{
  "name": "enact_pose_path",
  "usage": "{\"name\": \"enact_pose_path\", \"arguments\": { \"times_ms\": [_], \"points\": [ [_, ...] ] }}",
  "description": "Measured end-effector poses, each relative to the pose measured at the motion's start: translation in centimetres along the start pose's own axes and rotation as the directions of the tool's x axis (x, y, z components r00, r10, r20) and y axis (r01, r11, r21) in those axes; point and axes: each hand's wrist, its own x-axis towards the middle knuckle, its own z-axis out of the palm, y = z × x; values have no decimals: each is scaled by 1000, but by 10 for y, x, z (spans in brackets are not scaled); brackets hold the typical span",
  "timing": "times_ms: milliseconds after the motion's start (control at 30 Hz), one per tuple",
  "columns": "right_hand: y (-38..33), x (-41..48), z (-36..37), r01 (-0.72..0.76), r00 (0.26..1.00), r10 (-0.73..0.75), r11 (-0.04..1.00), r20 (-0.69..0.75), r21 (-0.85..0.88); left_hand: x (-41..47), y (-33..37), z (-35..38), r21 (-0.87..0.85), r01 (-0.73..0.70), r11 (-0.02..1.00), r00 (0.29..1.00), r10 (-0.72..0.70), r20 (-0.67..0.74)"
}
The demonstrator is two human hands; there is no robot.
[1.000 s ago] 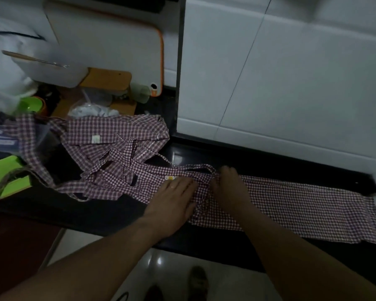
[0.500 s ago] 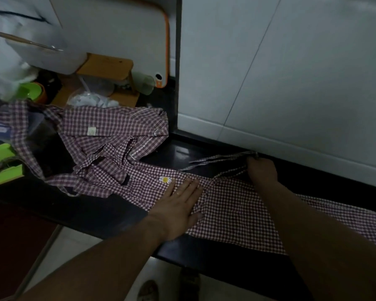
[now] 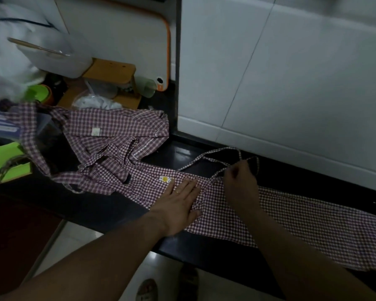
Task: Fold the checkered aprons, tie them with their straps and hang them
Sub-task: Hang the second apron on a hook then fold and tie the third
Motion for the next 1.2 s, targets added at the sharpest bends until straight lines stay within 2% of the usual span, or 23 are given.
{"name": "enact_pose_path", "arguments": {
  "times_ms": [67,100,167,200,233,267,300,333,367,400,500,567,633,733,800,900,967,1067,1200],
  "points": [
    [11,-26,24,247,936,-202,960,289,-130,-17,1,2,-54,17,998,980,-27,-198],
    [17,-32,33,323,903,-243,928,353,-187,-28,4,3,-106,40,994,944,-72,-323],
    [13,-35,45,301,927,-217,917,305,-261,-52,3,7,-254,196,947,800,-304,-517],
    [6,-37,50,299,940,-232,914,249,-276,-64,-2,11,-378,312,872,694,-481,-536],
    [-2,-40,54,335,935,-283,903,215,-269,-72,-6,13,-541,397,742,566,-662,-491],
    [-9,-44,60,406,909,-359,876,212,-259,-76,-11,14,-707,422,568,435,-811,-392],
    [-19,-50,68,474,873,-416,845,253,-247,-79,-17,9,-846,381,373,319,-912,-258],
    [-25,-54,74,523,837,-442,820,324,-232,-78,-22,0,-933,306,192,256,-960,-114],
    [-31,-59,81,548,807,-429,800,405,-245,-73,-30,-8,-975,216,52,247,-969,3],
    [-34,-62,88,557,791,-391,778,471,-290,-67,-39,-15,-990,131,-48,288,-954,84],
    [-38,-69,103,587,770,-310,687,557,-429,-51,-72,-28,-962,-41,-270,394,-889,233],
    [-35,-73,103,619,757,-338,645,560,-448,-51,-85,-27,-937,-74,-340,430,-859,278],
    [-32,-77,99,651,735,-363,616,573,-444,-60,-88,-20,-936,-47,-349,419,-857,299],
    [-48,-75,100,622,772,-412,646,484,-442,-76,-89,-14,-909,-64,-413,438,-830,347],
    [-69,-67,116,581,807,-436,710,399,-399,-78,-93,-18,-867,-61,-494,508,-763,399],
    [-96,-63,149,521,810,-380,816,447,-250,-74,-98,-27,-819,24,-574,640,-620,453],
    [-100,-70,163,542,783,-379,805,494,-242,-68,-100,-30,-812,20,-583,659,-603,450],
    [-94,-80,165,577,765,-407,777,499,-251,-56,-104,-29,-859,80,-505,605,-661,444],
    [-78,-80,157,605,750,-483,777,452,-175,-36,-105,-27,-934,68,-351,499,-799,337]
  ]
}}
